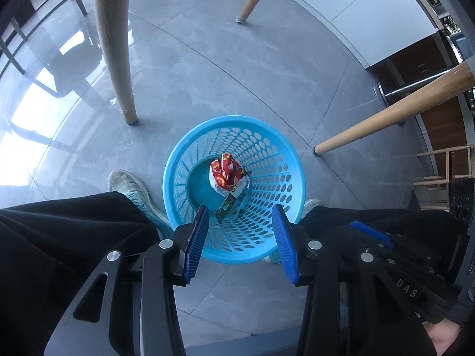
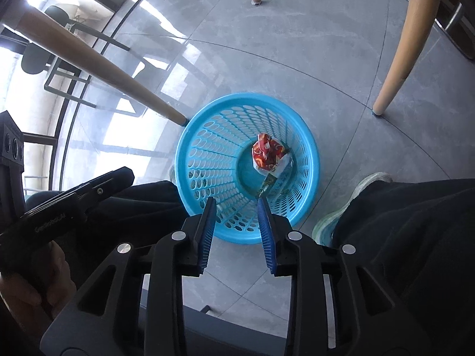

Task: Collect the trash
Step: 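Raise both tools back up toward the table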

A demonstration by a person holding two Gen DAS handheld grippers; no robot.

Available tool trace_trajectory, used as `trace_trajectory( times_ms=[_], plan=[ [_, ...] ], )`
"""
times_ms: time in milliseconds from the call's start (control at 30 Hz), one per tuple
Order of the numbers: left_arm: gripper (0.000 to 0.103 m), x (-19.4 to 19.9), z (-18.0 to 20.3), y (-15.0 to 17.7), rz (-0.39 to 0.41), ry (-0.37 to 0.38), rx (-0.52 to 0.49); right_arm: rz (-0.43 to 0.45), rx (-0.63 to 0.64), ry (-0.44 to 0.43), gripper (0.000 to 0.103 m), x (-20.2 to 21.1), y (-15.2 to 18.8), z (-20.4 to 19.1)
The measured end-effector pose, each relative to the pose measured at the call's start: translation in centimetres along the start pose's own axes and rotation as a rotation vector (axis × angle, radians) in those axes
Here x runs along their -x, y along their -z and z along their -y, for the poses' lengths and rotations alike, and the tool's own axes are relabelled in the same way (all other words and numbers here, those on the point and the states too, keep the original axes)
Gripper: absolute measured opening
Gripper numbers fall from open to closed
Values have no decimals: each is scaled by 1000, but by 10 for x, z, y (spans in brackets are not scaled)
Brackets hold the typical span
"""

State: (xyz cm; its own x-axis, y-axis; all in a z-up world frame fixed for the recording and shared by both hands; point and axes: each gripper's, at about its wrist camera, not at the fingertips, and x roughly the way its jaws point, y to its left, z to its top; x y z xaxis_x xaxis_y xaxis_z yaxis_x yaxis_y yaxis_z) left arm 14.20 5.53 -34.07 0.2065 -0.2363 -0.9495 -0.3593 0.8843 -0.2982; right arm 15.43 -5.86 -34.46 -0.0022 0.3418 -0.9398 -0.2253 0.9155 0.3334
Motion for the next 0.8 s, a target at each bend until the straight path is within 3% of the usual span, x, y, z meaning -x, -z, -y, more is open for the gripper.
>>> trace_trajectory(
  times_ms=[167,367,600,800],
  plan=[
    [46,20,4,13,22,-6,-27,42,35,27,37,30,12,-3],
    [53,51,8,28,101,-18,-65,103,95,35,45,71,32,-11],
    [54,93,11,49,189,-15,-146,187,183,55,55,117,62,-21],
    [56,131,13,69,251,9,-171,265,241,79,57,153,82,-27]
  ],
)
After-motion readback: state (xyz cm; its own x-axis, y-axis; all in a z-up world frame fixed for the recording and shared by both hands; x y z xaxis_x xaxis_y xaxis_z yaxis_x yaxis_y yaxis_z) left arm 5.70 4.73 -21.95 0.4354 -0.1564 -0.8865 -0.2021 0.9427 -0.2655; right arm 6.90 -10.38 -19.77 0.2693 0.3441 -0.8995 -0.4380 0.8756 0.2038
